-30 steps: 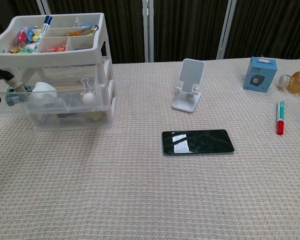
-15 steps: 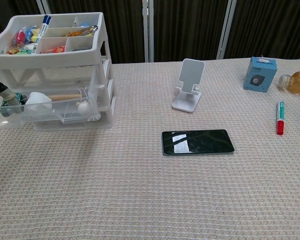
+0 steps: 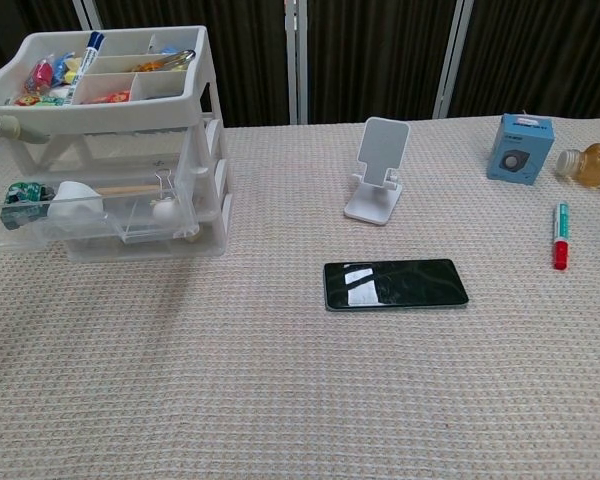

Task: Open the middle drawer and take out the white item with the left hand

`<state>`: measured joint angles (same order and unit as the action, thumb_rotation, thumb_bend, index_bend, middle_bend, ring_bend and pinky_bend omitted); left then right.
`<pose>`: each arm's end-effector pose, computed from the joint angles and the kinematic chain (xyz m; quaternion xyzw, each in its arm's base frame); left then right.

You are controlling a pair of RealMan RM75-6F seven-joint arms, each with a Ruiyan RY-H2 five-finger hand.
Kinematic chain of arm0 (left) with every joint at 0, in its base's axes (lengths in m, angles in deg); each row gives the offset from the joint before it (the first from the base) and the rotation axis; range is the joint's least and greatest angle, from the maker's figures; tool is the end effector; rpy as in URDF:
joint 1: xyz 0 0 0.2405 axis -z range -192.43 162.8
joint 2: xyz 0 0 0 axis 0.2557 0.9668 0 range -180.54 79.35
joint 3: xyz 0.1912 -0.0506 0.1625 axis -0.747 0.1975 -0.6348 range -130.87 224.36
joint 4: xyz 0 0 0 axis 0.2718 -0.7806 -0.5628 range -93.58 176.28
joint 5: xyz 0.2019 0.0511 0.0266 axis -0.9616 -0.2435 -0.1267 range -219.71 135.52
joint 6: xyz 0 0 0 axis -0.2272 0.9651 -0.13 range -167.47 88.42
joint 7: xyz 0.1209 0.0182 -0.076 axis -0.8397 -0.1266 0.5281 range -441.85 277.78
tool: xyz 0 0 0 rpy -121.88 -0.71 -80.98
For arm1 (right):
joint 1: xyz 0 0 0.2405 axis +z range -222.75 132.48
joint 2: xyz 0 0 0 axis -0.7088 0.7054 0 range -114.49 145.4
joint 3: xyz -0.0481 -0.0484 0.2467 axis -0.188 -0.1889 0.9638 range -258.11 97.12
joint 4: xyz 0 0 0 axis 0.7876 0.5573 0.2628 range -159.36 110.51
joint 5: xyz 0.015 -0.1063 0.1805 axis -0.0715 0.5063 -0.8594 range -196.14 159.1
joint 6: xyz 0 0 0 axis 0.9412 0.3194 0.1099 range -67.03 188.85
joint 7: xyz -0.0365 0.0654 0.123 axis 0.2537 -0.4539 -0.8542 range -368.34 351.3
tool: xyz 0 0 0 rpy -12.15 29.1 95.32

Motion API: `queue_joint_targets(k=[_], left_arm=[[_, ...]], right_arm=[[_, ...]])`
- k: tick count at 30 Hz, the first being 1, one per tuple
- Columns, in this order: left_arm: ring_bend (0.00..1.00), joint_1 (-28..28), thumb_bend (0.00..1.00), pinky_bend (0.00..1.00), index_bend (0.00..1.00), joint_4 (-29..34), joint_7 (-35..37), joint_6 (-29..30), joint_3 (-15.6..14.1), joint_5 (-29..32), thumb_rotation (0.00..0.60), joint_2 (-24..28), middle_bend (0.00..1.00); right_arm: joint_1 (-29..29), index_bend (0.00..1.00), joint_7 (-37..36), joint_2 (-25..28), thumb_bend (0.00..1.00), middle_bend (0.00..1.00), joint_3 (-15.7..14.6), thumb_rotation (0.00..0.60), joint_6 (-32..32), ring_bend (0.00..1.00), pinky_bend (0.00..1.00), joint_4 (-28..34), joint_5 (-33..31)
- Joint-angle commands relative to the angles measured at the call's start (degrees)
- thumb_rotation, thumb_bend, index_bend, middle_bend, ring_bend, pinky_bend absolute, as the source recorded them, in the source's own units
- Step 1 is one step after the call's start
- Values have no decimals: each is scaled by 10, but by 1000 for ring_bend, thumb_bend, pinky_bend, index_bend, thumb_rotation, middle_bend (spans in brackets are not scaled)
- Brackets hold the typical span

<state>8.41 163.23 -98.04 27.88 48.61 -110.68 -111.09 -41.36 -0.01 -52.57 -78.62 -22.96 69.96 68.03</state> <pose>-0.1854 0.2229 0.1031 -0.6657 -0.4935 -0.3631 0.4260 -0.3013 -0.1705 0.1285 0.6133 -0.3881 0.3613 0.5854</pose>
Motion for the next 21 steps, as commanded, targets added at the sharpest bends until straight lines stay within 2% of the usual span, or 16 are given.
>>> queue_joint_targets(k=[1,4,7,12,14,15,17,19,21], left_arm=[[807,-2,548,674,43,5,4,5,3,-6,600,7,800],[807,-6,382,674,73,14,10,13,5,-18,600,19,800],[802,-10,244,674,165,19,10,29,10,-35,600,30,790],[761,-4,207,649,190,29,-32,43,23,-35,600,50,741],[759,2,161,649,209,31,-52,45,31,-25,600,54,748],[764,9,139,651,221,31,-68,44,36,-17,600,55,762],[820,22,87,693,284,30,-100,42,47,3,600,55,857],[884,34,71,748,354,21,-125,45,58,12,600,48,947],[925,42,67,784,400,14,-140,43,63,19,600,43,991]], right_arm=[[0,0,0,0,3,0,0,600,-1,0,0,0,0],[0,0,-1,0,3,0,1,600,-1,0,0,-1,0],[0,0,-1,-1,3,0,0,600,0,0,0,-1,0],[0,0,3,-2,3,0,-2,600,0,0,0,-1,4],[0,0,3,-3,3,0,-3,600,1,0,0,-1,4],[0,0,3,-3,3,0,-3,600,2,0,0,-1,3],[1,0,4,-4,3,0,-3,600,3,0,0,-2,3],[1,0,4,-4,3,0,-3,600,4,0,0,-3,3],[1,0,4,-4,3,0,-3,600,5,0,0,-3,3]])
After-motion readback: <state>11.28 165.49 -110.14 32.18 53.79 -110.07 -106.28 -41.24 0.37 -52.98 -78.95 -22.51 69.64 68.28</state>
